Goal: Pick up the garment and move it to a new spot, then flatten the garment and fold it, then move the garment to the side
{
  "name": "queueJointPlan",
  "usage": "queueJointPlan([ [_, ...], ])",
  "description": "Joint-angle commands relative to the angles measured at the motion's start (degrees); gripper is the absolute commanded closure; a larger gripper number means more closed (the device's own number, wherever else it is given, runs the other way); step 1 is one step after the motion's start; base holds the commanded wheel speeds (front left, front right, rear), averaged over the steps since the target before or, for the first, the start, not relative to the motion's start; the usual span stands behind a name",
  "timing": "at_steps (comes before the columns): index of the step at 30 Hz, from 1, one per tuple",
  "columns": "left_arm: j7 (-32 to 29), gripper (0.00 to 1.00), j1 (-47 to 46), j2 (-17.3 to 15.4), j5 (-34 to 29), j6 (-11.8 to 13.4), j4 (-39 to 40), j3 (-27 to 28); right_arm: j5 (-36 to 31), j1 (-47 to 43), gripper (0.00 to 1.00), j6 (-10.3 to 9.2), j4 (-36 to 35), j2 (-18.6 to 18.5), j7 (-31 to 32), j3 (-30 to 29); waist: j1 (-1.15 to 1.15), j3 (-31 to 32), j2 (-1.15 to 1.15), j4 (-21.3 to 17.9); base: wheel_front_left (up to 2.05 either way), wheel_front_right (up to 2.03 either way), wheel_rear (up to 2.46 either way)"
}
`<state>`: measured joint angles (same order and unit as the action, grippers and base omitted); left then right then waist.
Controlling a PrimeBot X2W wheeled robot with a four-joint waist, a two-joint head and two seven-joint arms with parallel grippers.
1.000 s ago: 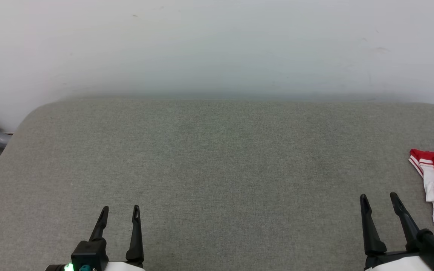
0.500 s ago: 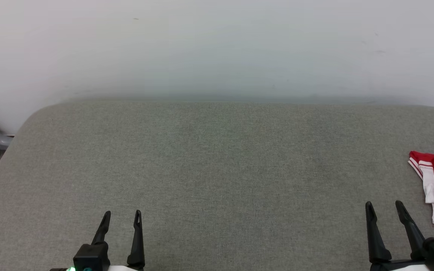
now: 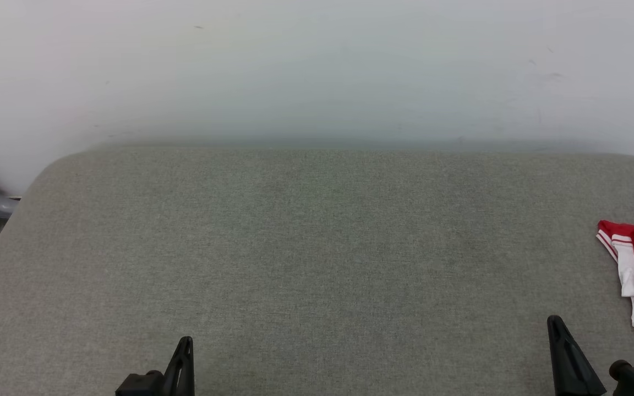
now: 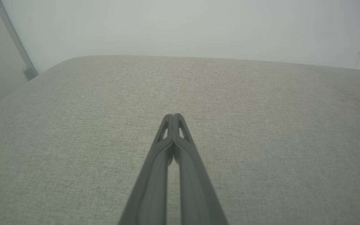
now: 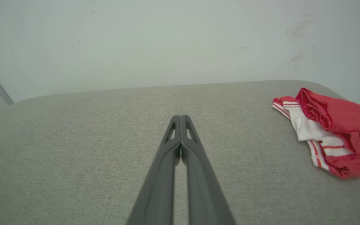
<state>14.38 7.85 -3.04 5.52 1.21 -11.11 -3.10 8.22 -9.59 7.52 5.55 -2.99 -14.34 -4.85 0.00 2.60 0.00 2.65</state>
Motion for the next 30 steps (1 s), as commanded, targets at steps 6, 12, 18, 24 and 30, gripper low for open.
queueJointPlan([
  [6, -2.0, 1.0, -2.03, -0.06, 8.18, -0.87, 0.25, 1.19, 8.13, 1.81, 1.0, 0.0, 0.05, -0.05, 1.82, -0.08, 0.0, -0.14, 0.0, -0.13, 0.0, 0.0, 0.0],
  [12, -3.55, 1.0, -3.03, -0.04, 14.9, -1.55, 0.08, 1.84, 14.67, 3.06, 1.0, -0.01, 0.74, -0.09, 3.4, -0.16, 0.0, -0.28, 0.0, -0.26, 0.0, 0.0, 0.0],
  [18, -5.02, 1.0, -3.99, -0.03, 21.16, -2.19, -0.12, 2.51, 20.76, 4.21, 1.0, -0.01, 1.39, -0.12, 4.88, -0.25, 0.0, -0.41, 0.0, -0.39, 0.0, 0.0, 0.0],
  [24, -6.41, 1.0, -4.94, -0.01, 27.0, -2.78, -0.32, 3.12, 26.42, 5.29, 1.0, -0.01, 2.01, -0.14, 6.27, -0.34, 0.0, -0.55, 0.0, -0.52, 0.0, 0.0, 0.0],
  [30, -7.73, 1.0, -5.84, 0.0, 32.43, -3.34, -0.53, 3.71, 31.71, 6.3, 1.0, -0.01, 2.56, -0.16, 7.55, -0.43, 0.0, -0.68, 0.0, -0.65, 0.0, 0.0, 0.0],
])
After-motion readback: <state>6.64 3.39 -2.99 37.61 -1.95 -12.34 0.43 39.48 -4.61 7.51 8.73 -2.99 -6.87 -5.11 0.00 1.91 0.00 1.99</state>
